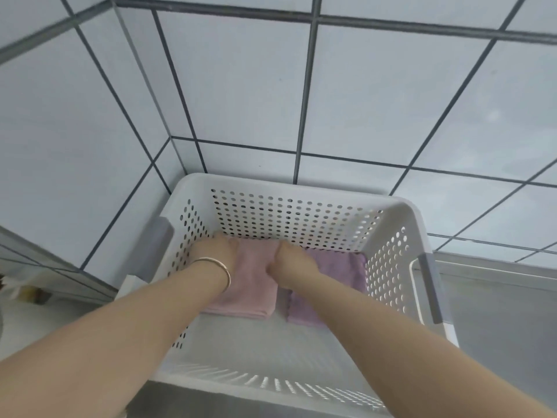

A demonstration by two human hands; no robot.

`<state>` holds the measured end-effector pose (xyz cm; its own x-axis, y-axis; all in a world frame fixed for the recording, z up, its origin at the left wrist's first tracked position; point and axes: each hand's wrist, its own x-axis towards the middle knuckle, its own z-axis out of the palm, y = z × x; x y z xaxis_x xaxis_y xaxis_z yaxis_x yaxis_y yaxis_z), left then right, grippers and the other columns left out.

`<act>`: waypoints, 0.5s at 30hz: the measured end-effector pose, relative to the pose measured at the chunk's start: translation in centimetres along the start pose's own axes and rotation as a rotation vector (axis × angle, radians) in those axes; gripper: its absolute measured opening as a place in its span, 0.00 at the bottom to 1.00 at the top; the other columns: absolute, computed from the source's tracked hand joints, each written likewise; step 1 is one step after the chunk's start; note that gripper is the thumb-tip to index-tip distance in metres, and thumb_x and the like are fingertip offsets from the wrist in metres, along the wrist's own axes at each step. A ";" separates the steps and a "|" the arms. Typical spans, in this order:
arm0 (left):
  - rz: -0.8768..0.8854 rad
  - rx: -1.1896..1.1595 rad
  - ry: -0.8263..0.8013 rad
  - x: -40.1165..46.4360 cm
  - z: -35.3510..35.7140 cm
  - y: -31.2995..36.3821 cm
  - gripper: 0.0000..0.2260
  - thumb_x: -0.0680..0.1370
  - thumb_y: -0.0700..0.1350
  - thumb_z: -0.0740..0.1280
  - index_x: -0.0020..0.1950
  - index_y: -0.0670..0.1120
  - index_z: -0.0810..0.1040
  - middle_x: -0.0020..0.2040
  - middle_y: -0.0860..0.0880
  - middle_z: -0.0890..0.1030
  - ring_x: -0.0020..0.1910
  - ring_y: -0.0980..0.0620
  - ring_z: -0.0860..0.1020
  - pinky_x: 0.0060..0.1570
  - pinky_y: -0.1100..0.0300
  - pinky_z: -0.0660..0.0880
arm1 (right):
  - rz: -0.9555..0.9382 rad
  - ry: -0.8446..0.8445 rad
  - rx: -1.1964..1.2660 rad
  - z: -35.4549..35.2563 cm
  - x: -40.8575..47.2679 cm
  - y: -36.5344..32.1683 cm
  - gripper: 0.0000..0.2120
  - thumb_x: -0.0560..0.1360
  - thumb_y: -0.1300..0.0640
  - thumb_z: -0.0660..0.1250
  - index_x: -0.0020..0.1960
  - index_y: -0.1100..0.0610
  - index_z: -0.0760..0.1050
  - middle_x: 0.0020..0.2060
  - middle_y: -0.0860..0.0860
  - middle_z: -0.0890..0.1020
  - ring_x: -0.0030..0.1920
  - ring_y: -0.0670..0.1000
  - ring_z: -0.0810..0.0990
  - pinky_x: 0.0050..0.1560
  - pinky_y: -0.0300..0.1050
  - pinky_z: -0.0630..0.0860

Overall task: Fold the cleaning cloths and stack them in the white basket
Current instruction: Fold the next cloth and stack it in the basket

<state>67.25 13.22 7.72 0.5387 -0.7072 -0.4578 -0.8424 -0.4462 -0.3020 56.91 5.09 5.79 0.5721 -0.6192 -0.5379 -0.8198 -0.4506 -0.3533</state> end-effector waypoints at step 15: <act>0.658 -0.443 1.000 -17.0 -14.7 15.0 0.05 0.71 0.42 0.61 0.43 0.45 0.75 0.37 0.45 0.79 0.29 0.39 0.78 0.26 0.56 0.70 | -0.184 0.990 0.118 -11.0 -23.9 12.4 0.06 0.75 0.60 0.57 0.45 0.59 0.72 0.37 0.54 0.79 0.32 0.56 0.69 0.26 0.44 0.58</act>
<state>45.30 10.51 23.24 -0.0588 -0.8803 0.4707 -0.9818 0.1364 0.1325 33.32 7.20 22.64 0.4081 -0.8258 0.3893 -0.6837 -0.5590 -0.4691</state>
